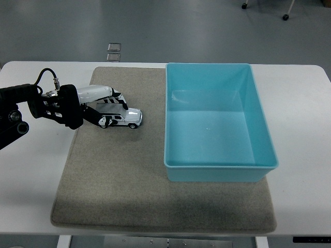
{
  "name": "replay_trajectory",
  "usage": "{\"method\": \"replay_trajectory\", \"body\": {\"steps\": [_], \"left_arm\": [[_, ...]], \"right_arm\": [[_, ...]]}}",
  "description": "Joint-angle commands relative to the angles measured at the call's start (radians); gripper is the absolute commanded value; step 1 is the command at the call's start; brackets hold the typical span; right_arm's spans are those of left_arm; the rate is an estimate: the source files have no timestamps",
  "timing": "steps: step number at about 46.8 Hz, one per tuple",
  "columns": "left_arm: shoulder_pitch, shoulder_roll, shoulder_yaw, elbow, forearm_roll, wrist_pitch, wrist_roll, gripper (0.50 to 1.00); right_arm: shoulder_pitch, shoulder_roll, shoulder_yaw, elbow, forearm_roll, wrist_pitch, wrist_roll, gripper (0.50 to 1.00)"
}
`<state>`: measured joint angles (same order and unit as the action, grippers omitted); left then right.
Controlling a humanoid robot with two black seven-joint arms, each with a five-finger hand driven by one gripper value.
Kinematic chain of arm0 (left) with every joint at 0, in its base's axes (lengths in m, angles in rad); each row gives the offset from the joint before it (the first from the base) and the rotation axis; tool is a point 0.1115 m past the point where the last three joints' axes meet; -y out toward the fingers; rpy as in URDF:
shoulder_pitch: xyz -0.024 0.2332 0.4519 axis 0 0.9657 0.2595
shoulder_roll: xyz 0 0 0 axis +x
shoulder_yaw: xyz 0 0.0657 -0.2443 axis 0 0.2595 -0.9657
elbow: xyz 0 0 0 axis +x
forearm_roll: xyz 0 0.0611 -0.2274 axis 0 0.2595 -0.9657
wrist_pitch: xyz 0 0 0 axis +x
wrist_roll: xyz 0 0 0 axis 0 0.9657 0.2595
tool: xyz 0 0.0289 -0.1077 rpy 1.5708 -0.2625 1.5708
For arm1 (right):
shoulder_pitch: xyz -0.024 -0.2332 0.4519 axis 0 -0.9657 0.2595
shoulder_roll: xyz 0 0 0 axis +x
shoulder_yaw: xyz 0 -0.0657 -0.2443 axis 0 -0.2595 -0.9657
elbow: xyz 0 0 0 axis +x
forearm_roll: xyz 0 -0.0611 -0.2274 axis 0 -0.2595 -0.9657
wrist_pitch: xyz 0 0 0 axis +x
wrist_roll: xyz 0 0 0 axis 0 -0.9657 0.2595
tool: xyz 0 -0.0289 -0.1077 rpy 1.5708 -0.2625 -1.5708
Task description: Left hand put the white car in the blue box
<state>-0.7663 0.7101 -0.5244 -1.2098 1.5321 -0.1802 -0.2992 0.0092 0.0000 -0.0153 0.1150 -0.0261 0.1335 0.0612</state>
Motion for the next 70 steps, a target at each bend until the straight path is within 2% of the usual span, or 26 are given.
{"method": "replay_trajectory", "body": {"steps": [1, 8, 15, 21, 28, 34, 39, 46, 59, 70], "left_arm": [[-0.01, 0.015, 0.0, -0.001, 0.002, 0.004, -0.001, 0.5], [-0.05, 0.058, -0.002, -0.007, 0.002, 0.004, -0.003, 0.5], [-0.136, 0.118, -0.002, -0.031, -0.001, -0.001, -0.006, 0.5], [-0.221, 0.124, -0.002, -0.031, -0.003, -0.01, -0.006, 0.5], [-0.317, 0.109, -0.002, -0.036, -0.003, -0.084, -0.006, 0.5], [-0.375, 0.0, 0.001, -0.025, -0.001, -0.133, -0.003, 0.5], [-0.402, -0.098, 0.02, -0.01, 0.008, -0.136, 0.006, 0.5], [-0.458, -0.218, 0.116, 0.047, 0.01, -0.133, 0.015, 0.5], [-0.449, -0.392, 0.132, 0.148, 0.069, -0.122, 0.031, 0.5], [-0.412, -0.501, 0.132, 0.228, 0.072, -0.116, 0.038, 0.5]], "right_arm": [[0.0, 0.0, 0.0, 0.0, 0.0, 0.0, 0.0, 0.936], [0.0, 0.0, 0.0, 0.0, 0.0, 0.0, 0.0, 0.936], [0.0, 0.0, 0.0, 0.0, 0.0, 0.0, 0.0, 0.936], [0.0, 0.0, 0.0, 0.0, 0.0, 0.0, 0.0, 0.936], [0.0, 0.0, 0.0, 0.0, 0.0, 0.0, 0.0, 0.936], [0.0, 0.0, 0.0, 0.0, 0.0, 0.0, 0.0, 0.936], [0.0, 0.0, 0.0, 0.0, 0.0, 0.0, -0.001, 0.936], [0.0, 0.0, 0.0, 0.0, 0.0, 0.0, 0.0, 0.936], [0.0, 0.0, 0.0, 0.0, 0.0, 0.0, 0.0, 0.936], [0.0, 0.0, 0.0, 0.0, 0.0, 0.0, 0.0, 0.936]]}}
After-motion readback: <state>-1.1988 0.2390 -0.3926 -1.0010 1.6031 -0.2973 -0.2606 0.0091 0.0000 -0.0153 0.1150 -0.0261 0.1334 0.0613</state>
